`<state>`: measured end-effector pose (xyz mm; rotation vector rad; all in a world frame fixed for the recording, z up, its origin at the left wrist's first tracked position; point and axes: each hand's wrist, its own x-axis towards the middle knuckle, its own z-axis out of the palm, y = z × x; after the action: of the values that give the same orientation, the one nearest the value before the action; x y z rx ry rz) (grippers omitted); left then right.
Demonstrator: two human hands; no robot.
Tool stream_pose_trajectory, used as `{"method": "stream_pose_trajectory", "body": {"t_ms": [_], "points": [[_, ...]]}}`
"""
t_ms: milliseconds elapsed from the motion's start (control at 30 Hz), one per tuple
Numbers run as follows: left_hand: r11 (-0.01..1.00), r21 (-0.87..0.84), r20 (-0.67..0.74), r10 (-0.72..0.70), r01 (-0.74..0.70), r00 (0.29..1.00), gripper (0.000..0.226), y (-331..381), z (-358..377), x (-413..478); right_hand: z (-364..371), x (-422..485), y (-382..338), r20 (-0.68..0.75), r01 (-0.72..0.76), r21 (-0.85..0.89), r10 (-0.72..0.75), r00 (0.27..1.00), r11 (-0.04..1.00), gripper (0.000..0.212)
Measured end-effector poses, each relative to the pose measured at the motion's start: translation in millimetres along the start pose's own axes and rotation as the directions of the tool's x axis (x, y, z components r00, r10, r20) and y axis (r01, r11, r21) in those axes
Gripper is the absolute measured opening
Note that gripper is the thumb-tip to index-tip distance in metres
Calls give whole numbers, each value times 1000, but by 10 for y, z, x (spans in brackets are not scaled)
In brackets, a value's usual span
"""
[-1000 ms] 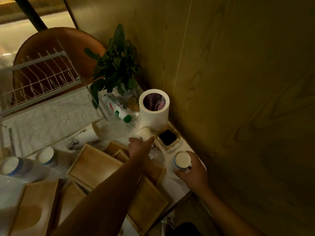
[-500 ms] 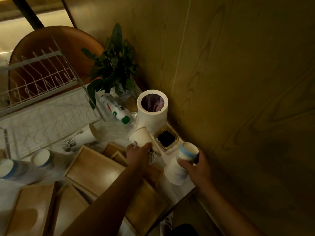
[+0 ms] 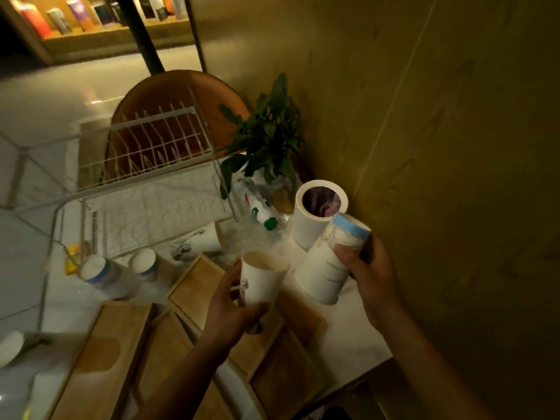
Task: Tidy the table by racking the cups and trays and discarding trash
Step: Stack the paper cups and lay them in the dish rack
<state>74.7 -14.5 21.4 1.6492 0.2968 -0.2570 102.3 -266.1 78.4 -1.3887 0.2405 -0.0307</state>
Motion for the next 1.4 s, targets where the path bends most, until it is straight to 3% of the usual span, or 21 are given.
{"method": "stream_pose_trajectory", "body": {"t_ms": [100,167,233,300,400,533,667,800,900,933,967,1000,1033,1067,1167,1300,1400], "points": [[990,114,10,79,-80,997,87,-36,-161,-69,144,118,-88,65,54,-103,-47,997,993,66],[981,155,13,116,-117,993,87,-22,-241,-103,192,173,-132,189,138,-390,-68,980,910,80],[940,265,37,212,-214,977,88,18,-315,-132,245,208,-150,399,354,-716,-63,915,602,91],[860,398,91,310,-320,946,86,65,-371,-153,360,211,-184,528,501,-814,16,849,294,89],[806,468,124,346,-362,930,86,129,-409,-174,590,229,-238,684,681,-729,95,723,67,72],[827,431,72,367,-361,927,86,124,-442,-220,853,228,-306,784,787,-617,103,612,25,74],[779,477,101,411,-407,906,87,116,-469,-295,1056,168,-346,861,874,-473,150,485,-110,73],[814,433,37,414,-388,910,81,105,-432,-316,1188,87,-403,886,900,-429,154,436,-83,83],[882,309,-44,386,-355,921,80,28,-452,-341,1182,143,-526,920,919,-385,-109,376,-84,72],[896,273,-70,382,-351,921,80,2,-462,-353,1138,189,-550,878,897,-441,-206,433,5,72],[906,246,-97,375,-343,922,80,-15,-470,-360,1087,224,-561,812,846,-502,-237,533,182,75],[916,224,-114,364,-333,924,81,-28,-475,-366,1045,237,-539,754,751,-534,-182,631,389,77],[922,210,-121,356,-327,927,81,-38,-471,-366,1016,236,-478,730,653,-544,-86,678,528,78],[925,200,-120,351,-324,929,82,-42,-464,-370,1004,208,-389,733,602,-552,-9,680,577,79],[937,176,-115,325,-302,939,81,-28,-449,-391,1039,85,-81,767,619,-567,73,638,543,81],[943,145,-134,317,-298,939,81,23,-440,-457,1184,-40,168,770,583,-547,88,632,601,78],[935,175,-154,334,-307,930,81,16,-477,-526,1346,-186,373,796,628,-553,124,592,547,73]]}}
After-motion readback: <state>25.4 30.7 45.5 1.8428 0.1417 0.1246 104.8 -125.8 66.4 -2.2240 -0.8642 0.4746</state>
